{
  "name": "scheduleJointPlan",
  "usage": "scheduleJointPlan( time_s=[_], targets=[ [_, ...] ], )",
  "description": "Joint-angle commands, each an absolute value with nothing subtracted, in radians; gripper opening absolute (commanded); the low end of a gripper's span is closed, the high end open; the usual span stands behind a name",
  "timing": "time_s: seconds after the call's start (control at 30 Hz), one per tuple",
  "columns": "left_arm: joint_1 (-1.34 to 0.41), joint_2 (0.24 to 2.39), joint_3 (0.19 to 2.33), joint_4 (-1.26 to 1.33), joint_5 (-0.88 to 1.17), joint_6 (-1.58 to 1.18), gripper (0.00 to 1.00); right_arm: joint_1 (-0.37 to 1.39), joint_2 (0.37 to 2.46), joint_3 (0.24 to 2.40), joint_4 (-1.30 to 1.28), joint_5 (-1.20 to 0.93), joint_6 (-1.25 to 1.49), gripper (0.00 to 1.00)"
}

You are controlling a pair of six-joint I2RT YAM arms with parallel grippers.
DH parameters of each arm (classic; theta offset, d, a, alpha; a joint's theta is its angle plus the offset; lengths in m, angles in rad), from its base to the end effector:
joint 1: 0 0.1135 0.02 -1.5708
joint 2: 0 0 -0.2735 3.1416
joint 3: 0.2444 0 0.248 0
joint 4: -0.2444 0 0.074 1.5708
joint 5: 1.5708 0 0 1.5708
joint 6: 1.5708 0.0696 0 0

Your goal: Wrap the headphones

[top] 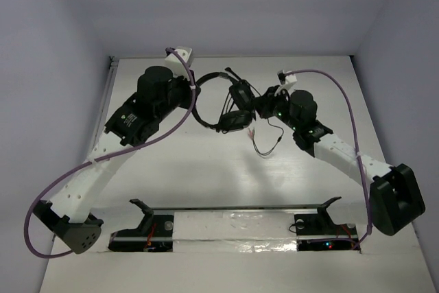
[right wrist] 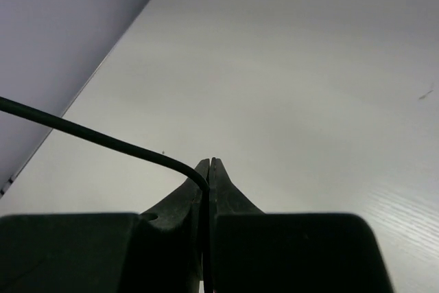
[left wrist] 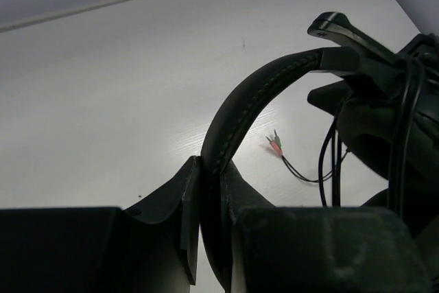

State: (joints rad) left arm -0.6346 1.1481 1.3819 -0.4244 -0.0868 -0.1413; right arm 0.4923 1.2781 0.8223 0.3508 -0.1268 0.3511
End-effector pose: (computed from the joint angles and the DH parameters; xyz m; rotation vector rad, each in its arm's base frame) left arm 0.2200 -0.1545 0.4499 0.3738 1.7467 -0.4857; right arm 0.2830 0.1618 0.3083 -0.2202 1.7154 0.7362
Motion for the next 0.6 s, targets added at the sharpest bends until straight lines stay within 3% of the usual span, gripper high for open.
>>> scheduleJointPlan(
  time_s=[0.0, 0.1, 0.2, 0.33, 0.4, 0.43, 0.57],
  targets=[
    [-0.603, 1.106, 1.471, -0.337, 0.058, -0.205, 0.00, 0.489, 1.292, 0.804, 0.483, -0.184, 0.388, 0.00],
    [-0.581, 1.106, 1.489, -0.328, 0.077, -0.215, 0.00, 0.489, 1.301, 0.772, 0.561, -0.247, 0.414, 0.00],
    [-0.572, 1.114, 1.512, -0.324, 0.106, -0.227, 0.00, 0.489, 1.351, 0.761, 0.609, -0.307, 0.420, 0.10],
    [-0.572, 1.132, 1.561, -0.328, 0.149, -0.252, 0.00, 0.489, 1.426, 0.764, 0.655, -0.336, 0.422, 0.31],
    [-0.572, 1.137, 1.580, -0.336, 0.144, -0.255, 0.00, 0.489, 1.453, 0.773, 0.666, -0.340, 0.422, 0.35],
    [-0.572, 1.138, 1.598, -0.337, 0.140, -0.256, 0.00, 0.489, 1.471, 0.773, 0.672, -0.357, 0.422, 0.43],
    [-0.572, 1.158, 1.635, -0.347, 0.130, -0.268, 0.00, 0.489, 1.497, 0.778, 0.699, -0.408, 0.425, 0.52]
  ],
)
